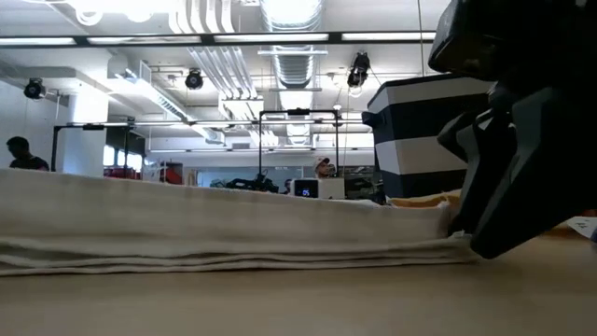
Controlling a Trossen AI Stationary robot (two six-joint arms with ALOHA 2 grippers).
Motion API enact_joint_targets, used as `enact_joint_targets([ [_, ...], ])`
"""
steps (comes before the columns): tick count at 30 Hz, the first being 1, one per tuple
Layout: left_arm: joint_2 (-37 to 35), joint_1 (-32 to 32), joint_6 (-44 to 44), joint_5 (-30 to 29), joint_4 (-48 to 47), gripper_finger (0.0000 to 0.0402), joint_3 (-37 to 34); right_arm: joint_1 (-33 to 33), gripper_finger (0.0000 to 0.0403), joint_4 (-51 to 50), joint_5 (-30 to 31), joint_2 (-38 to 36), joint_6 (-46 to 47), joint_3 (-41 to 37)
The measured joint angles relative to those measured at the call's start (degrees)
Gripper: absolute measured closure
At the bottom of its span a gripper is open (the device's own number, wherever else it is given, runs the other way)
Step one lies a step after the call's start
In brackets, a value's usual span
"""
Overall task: Fold towel
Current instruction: Fold the white towel
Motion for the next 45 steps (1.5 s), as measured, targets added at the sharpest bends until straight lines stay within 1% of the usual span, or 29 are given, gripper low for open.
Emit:
enact_joint_targets([
  [3, 0.0, -0.8, 3.8, 0.6, 1.8, 0.0401, 0.0, 0.0, 0.0275, 0.0, 0.0, 0.0, 0.0, -0.1],
  [8, 0.0, -0.8, 12.4, 2.4, 7.9, 0.0401, 0.0, 0.0, 0.0273, 0.0, 0.0, 0.0, 0.0, -0.1],
  [12, 0.0, -0.9, 13.0, 3.0, 8.1, 0.0401, 0.0, -0.5, 0.0279, 0.0, 0.0, 0.0, 0.0, -0.1],
  [19, 0.0, -0.9, 14.0, 11.2, 8.9, 0.0398, 0.0, -0.6, 0.0285, 0.0, 0.0, 0.0, 0.0, -0.1],
  [22, 0.0, -0.8, 15.3, 11.7, 10.6, 0.0381, 0.0, -0.6, 0.0278, -0.8, 0.0, -0.3, -0.5, -0.2],
  [26, 0.0, -0.9, 16.4, 11.9, 12.5, 0.0343, 0.0, -0.6, 0.0265, -2.7, 1.5, -0.8, -1.3, 0.7],
  [29, 0.0, -0.8, 16.2, 14.6, 12.4, 0.0312, 0.4, -0.3, 0.0256, -1.8, 2.1, -0.8, -5.4, 2.3],
  [32, 0.5, -0.8, 16.8, 13.3, 15.8, 0.0289, 2.2, 0.2, 0.0249, 1.1, 3.1, -0.3, -11.1, 3.6],
  [35, 3.2, -0.6, 19.5, 10.3, 16.8, 0.0281, 5.5, 0.1, 0.0244, 1.9, 3.0, -0.1, -13.5, 3.5],
  [38, 8.2, -0.3, 19.9, 9.2, 14.0, 0.0285, 9.2, 0.0, 0.0243, 2.7, 4.3, -0.1, -16.2, 3.2],
  [40, 12.1, -0.1, 18.1, 9.1, 10.4, 0.0287, 11.4, 0.1, 0.0245, 3.8, 4.3, -0.1, -18.6, 3.1],
  [42, 15.6, -0.1, 15.8, 9.2, 7.7, 0.0287, 13.3, 0.3, 0.0248, 5.8, 2.8, -0.1, -20.2, 3.2],
  [45, 19.3, -0.1, 13.7, 9.3, 5.6, 0.0285, 15.2, 0.3, 0.0252, 5.9, 2.2, 0.6, -20.7, 3.2],
])
